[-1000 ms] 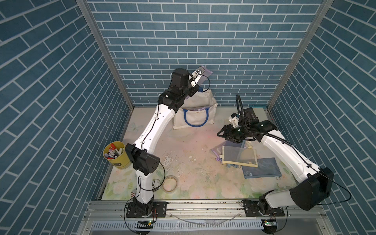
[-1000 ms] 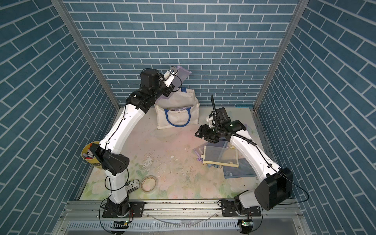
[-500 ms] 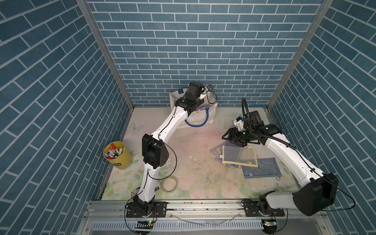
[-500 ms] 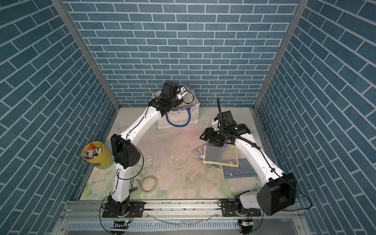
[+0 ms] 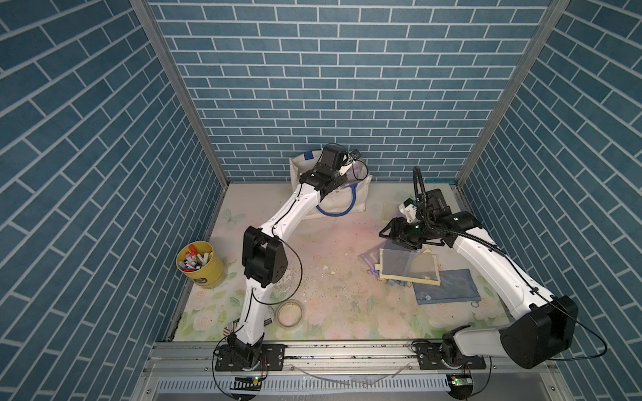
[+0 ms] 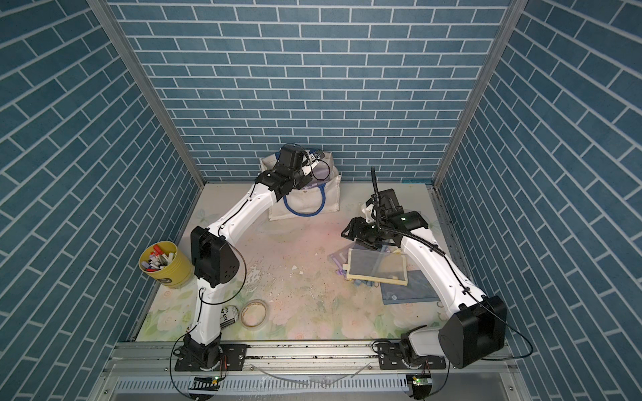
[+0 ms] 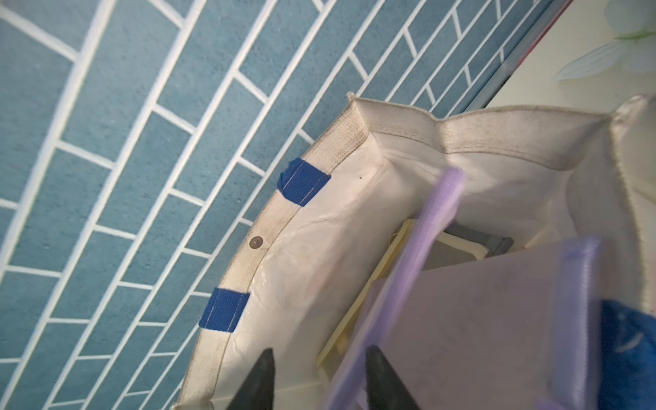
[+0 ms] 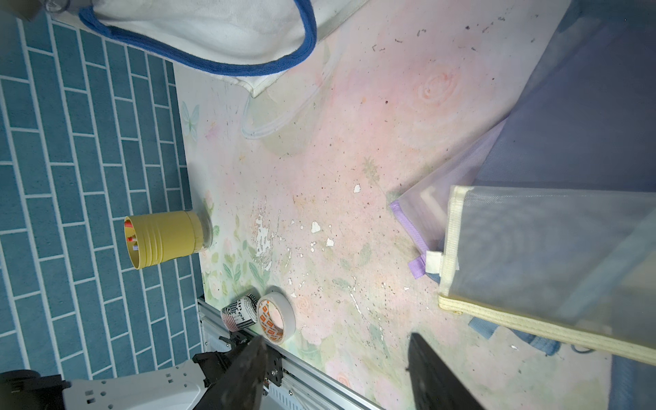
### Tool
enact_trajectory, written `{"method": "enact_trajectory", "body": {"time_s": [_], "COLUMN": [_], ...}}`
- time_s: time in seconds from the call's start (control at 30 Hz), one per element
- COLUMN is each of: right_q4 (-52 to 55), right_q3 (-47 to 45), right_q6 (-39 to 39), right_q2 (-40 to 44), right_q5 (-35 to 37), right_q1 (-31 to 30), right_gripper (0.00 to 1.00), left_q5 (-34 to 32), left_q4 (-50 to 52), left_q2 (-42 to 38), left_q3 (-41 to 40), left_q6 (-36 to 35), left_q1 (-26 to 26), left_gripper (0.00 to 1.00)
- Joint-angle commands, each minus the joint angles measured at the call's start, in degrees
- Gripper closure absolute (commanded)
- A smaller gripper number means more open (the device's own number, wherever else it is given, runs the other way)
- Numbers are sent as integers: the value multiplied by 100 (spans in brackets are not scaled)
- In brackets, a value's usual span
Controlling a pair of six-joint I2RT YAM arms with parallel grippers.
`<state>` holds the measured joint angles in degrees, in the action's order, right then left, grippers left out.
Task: Put the pencil pouch into the canvas bag
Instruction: Place the pencil pouch in the canvas bag.
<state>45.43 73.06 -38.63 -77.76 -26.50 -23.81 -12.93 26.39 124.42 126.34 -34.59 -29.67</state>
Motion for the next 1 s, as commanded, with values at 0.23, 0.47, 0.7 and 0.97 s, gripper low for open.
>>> {"method": "enact_trajectory", "body": {"time_s": [0.23, 0.47, 0.7, 0.97], "right_q4": [146, 204, -715, -1628], "right_q3": [164, -718, -1576, -1791], "right_q6": [-26, 91, -85, -284], "right_q2": [93, 118, -550, -1699], "right_q5": [517, 1111, 1034, 716], "right_q1": [75, 686, 940, 890], "right_gripper": [38, 38, 38, 40], "left_q5": [674, 971, 1941, 2499], "left_q4": [777, 1043, 478, -56], "left_q2": [-439, -1539, -3167, -3990], "left_q3": [1031, 25, -2881, -4844], "left_q6": [1130, 1746, 3641, 4612], "left_q1": [54, -847, -1414, -1419], "left_gripper": [26, 17, 15, 15]}}
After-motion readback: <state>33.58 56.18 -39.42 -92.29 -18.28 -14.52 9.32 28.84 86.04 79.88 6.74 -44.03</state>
